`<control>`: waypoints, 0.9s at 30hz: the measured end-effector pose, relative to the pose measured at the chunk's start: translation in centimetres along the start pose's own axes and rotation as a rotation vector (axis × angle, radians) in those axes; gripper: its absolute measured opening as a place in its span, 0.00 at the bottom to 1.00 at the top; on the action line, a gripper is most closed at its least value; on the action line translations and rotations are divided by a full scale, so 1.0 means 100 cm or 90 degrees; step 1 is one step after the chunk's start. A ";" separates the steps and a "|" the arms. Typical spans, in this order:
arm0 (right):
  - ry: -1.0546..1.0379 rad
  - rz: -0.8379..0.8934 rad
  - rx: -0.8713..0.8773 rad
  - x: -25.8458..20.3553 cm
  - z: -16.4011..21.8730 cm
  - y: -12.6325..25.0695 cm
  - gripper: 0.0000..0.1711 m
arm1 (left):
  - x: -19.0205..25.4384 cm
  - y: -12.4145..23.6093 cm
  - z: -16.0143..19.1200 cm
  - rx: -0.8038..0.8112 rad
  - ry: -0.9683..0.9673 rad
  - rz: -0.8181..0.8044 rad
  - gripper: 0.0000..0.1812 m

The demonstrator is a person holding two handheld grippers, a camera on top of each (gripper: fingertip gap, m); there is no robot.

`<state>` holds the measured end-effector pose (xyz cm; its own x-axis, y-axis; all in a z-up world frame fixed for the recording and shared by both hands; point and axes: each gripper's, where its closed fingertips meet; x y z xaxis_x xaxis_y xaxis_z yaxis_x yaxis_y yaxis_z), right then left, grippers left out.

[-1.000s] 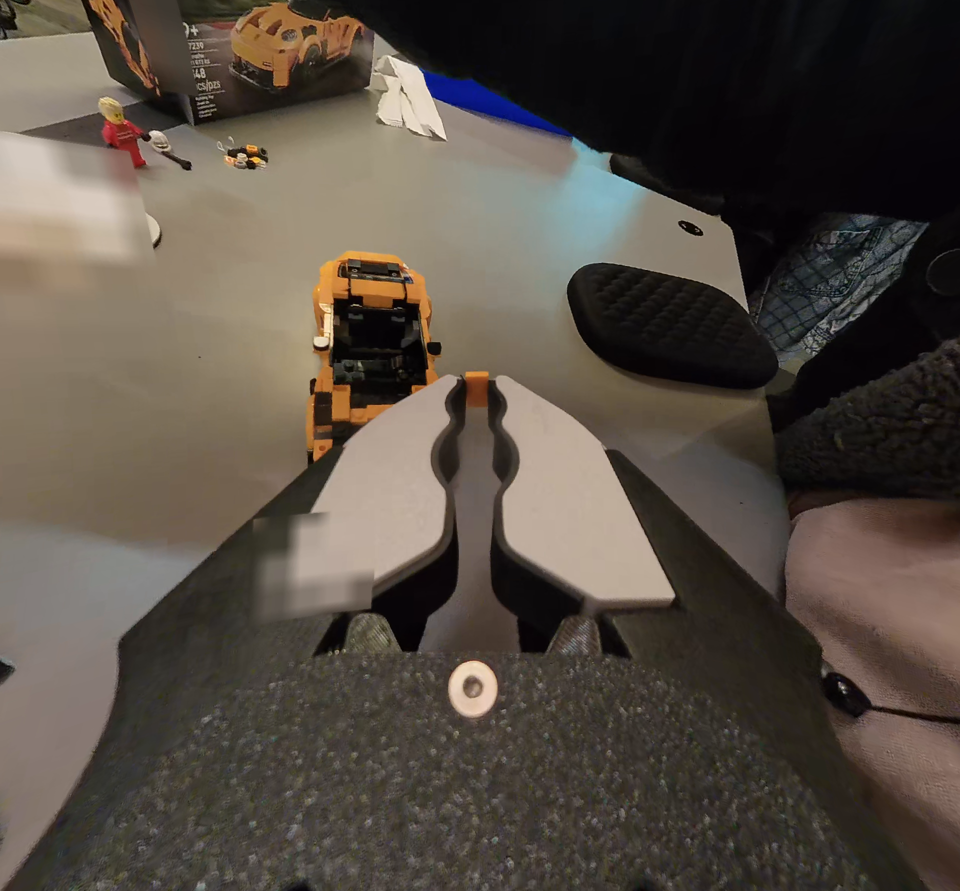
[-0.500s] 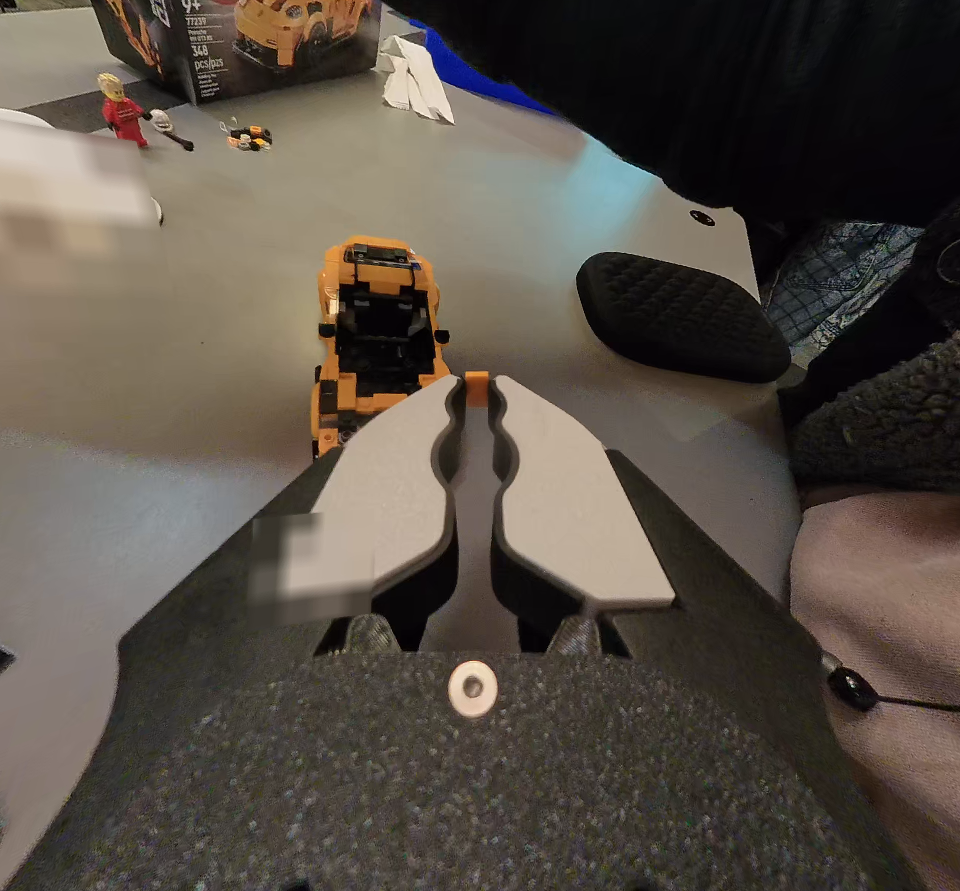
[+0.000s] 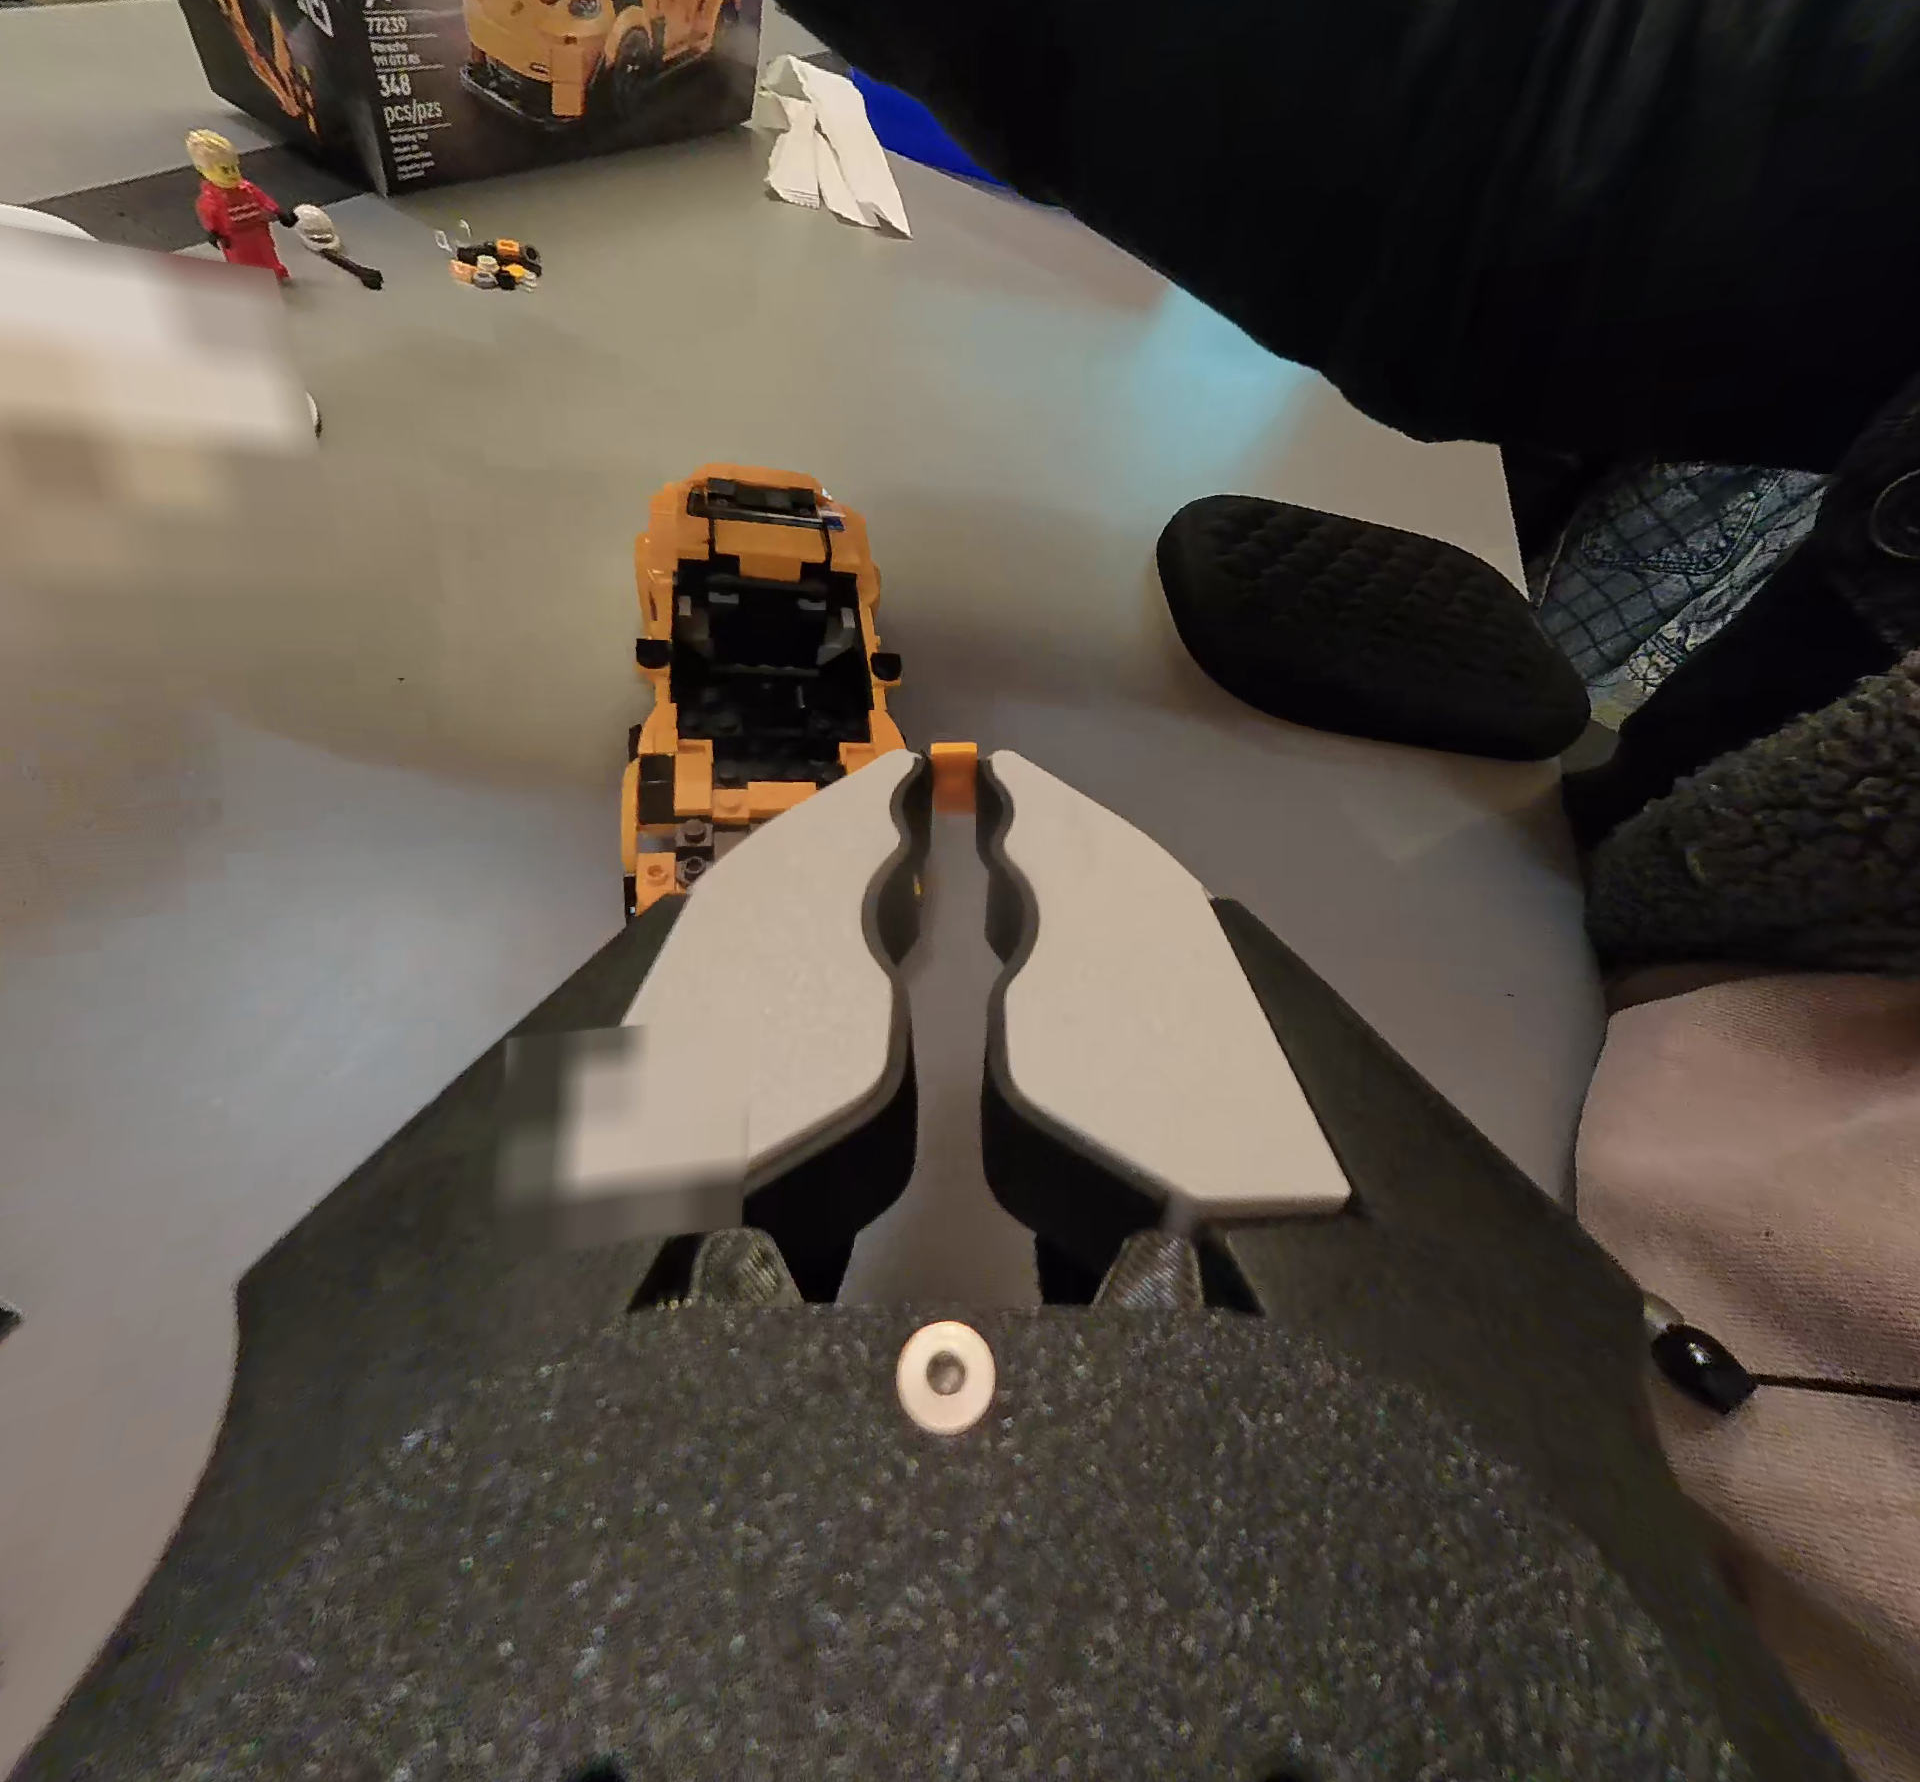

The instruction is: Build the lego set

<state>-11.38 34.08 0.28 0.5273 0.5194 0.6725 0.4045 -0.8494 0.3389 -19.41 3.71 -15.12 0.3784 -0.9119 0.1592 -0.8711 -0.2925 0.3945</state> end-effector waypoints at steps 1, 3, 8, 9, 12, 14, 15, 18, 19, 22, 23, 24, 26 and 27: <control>0.010 -0.007 0.005 -0.005 -0.005 0.002 0.05 | 0.000 0.000 0.000 -0.001 0.000 0.001 0.04; 0.023 -0.034 -0.007 -0.017 -0.010 -0.001 0.04 | 0.001 -0.001 0.001 -0.002 0.001 0.004 0.04; 0.037 -0.037 -0.032 -0.025 -0.013 -0.027 0.05 | 0.000 -0.001 0.001 -0.002 0.000 0.000 0.04; 0.032 -0.031 -0.034 -0.023 -0.014 -0.030 0.05 | 0.000 0.000 0.000 -0.002 0.002 0.000 0.04; 0.025 0.000 -0.046 -0.016 -0.013 -0.034 0.00 | -0.001 0.001 0.000 0.001 0.001 0.000 0.04; 0.014 0.012 -0.039 -0.015 -0.012 -0.035 0.00 | 0.000 0.001 -0.001 0.002 0.001 0.002 0.04; 0.009 0.014 -0.033 -0.016 -0.012 -0.035 0.01 | 0.000 0.001 -0.001 0.003 0.000 0.003 0.04; -0.012 0.014 -0.013 -0.019 -0.013 -0.035 0.04 | 0.000 0.001 -0.001 0.003 -0.002 0.002 0.04; -0.025 0.012 -0.004 -0.019 -0.013 -0.035 0.04 | 0.000 0.001 -0.001 0.003 -0.002 0.001 0.04; -0.050 0.007 0.012 -0.022 -0.015 -0.031 0.04 | 0.000 0.001 -0.001 0.001 -0.002 0.001 0.04; -0.045 0.007 0.010 -0.023 -0.016 -0.030 0.05 | 0.001 0.001 0.000 0.000 -0.003 0.001 0.04; -0.039 0.007 0.008 -0.025 -0.016 -0.029 0.07 | 0.001 0.000 0.000 -0.001 -0.003 0.001 0.04; -0.040 0.002 0.012 -0.028 -0.018 -0.028 0.07 | 0.001 0.000 0.000 -0.001 -0.003 0.001 0.04; -0.042 0.002 0.018 -0.029 -0.019 -0.026 0.07 | 0.000 0.000 0.000 0.000 -0.003 0.000 0.04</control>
<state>-15.40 34.65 -1.29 0.5767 0.5224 0.6282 0.4228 -0.8487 0.3177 -19.43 3.66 -15.10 0.3764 -0.9133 0.1556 -0.8712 -0.2918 0.3948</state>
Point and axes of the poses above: each gripper's, where its closed fingertips meet, y back along the fingers, z out of its underside, x = y × z across the jaws, and after that the axes turned 15 degrees about -z, right-handed
